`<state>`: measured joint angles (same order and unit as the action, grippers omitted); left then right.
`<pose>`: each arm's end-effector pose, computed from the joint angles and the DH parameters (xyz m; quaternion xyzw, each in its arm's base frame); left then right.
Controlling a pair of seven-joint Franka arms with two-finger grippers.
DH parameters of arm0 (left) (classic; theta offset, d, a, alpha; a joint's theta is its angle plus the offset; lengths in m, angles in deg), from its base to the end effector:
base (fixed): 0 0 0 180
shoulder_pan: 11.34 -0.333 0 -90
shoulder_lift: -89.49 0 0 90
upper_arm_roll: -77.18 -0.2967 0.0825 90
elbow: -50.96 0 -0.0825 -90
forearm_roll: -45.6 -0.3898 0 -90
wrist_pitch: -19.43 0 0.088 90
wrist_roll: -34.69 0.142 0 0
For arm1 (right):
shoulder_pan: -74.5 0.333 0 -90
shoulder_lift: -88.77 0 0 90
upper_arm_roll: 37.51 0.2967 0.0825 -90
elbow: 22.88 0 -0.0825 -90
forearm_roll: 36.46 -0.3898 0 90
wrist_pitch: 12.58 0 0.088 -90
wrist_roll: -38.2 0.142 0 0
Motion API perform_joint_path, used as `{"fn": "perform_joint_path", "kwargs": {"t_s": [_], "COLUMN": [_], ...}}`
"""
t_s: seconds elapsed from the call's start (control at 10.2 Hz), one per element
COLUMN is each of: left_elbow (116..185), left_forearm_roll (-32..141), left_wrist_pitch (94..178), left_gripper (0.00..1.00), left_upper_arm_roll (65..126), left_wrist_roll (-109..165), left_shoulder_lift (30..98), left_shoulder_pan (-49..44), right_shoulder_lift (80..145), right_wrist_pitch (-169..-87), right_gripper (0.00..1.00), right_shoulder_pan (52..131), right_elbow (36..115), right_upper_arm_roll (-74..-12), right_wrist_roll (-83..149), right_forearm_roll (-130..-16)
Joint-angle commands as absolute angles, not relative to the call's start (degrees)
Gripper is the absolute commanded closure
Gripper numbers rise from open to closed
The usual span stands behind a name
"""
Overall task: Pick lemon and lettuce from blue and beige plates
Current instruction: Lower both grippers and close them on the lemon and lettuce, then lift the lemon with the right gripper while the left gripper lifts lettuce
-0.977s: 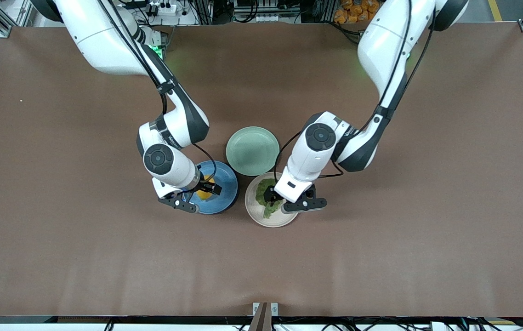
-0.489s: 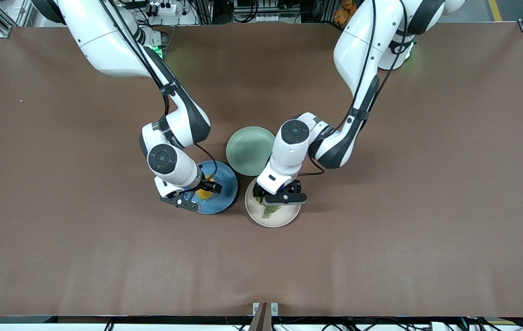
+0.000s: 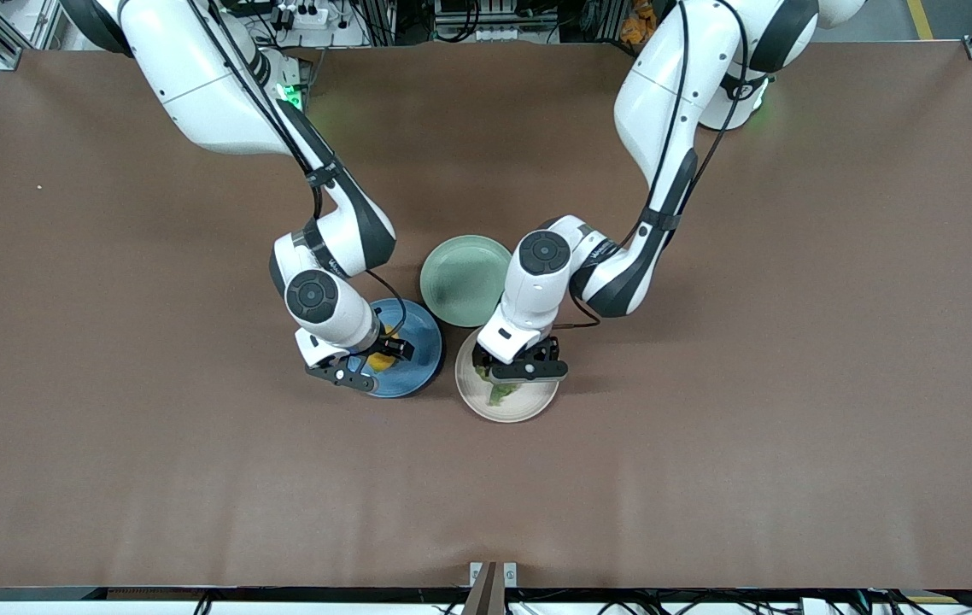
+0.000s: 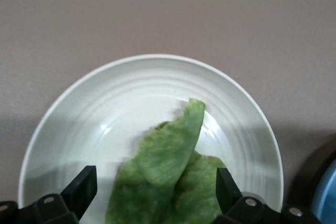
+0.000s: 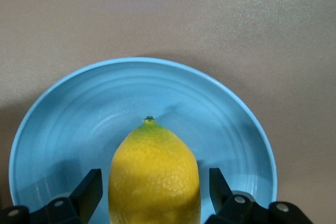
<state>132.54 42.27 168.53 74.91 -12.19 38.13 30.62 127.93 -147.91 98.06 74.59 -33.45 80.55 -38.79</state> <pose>0.5730 -0.4823 0.1372 0.9891 0.0300 0.1246 0.0727 0.5886 0.3075 0.1414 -0.9879 0.1502 0.0298 0.0238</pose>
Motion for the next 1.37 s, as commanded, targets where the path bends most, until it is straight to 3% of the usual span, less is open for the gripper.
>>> {"fn": "perform_joint_path", "kwargs": {"t_s": [0.0, 0.2, 0.29, 0.39, 0.98, 1.27], "left_elbow": [131.2, 131.2, 131.2, 131.2, 131.4, 131.9], "left_forearm_roll": [40.8, 41.2, 41.4, 41.4, 41.0, 41.3], "left_wrist_pitch": [169.6, 169.6, 169.6, 169.6, 169.6, 169.0], "left_gripper": [0.0, 0.05, 0.66, 1.0, 1.0, 1.0], "left_upper_arm_roll": [74.1, 74.2, 74.3, 74.3, 74.3, 74.3], "left_wrist_roll": [-13.7, -14.3, -17.1, -18.6, -18.3, -18.2], "left_shoulder_lift": [36.6, 36.3, 36.4, 36.6, 37.4, 40.3], "left_shoulder_pan": [31.6, 31.5, 31.4, 31.4, 31.1, 30.3], "right_shoulder_lift": [127.4, 126.4, 125.2, 123.4, 114.7, 111.7], "right_wrist_pitch": [-147.8, -147.6, -146.2, -142.9, -129.2, -127.9], "right_gripper": [0.8, 1.0, 1.0, 1.0, 1.0, 1.0], "right_shoulder_pan": [98.1, 97.8, 97.5, 97.2, 86.9, 82.2], "right_elbow": [74.9, 74.5, 74.2, 74.0, 74.8, 78.4], "right_upper_arm_roll": [-33.6, -33.5, -33.5, -33.5, -34.0, -36.7], "right_wrist_roll": [80.8, 80.8, 80.7, 80.4, 60.7, 47.6], "right_forearm_roll": [-38.0, -38.3, -38.7, -38.7, -40.3, -39.6]}}
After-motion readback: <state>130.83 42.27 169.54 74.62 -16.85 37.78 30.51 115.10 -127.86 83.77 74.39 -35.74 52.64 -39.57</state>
